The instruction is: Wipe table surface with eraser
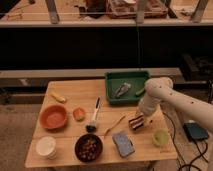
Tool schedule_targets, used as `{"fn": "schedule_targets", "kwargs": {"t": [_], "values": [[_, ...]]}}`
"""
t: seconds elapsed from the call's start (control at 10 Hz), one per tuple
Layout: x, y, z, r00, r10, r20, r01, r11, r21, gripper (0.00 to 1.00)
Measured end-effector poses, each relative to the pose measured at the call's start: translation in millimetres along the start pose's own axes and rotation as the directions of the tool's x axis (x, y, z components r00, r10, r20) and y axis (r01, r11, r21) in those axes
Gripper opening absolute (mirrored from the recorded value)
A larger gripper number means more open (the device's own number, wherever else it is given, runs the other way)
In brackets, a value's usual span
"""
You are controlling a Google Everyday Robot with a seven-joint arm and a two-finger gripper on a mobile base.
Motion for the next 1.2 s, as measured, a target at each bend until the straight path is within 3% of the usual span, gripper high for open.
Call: {"fn": "schedule_targets", "kwargs": {"t": [0.5,0.8,1.2], "values": [[34,17,-15,0.996,0.084,-0.038,-0.084,0.996,0.013,0.0],[64,22,-25,0.987,0.145,-0.068,-0.144,0.989,0.023,0.0],[66,-13,-29,0.989,0.127,-0.081,-0.124,0.991,0.039,0.0]]}}
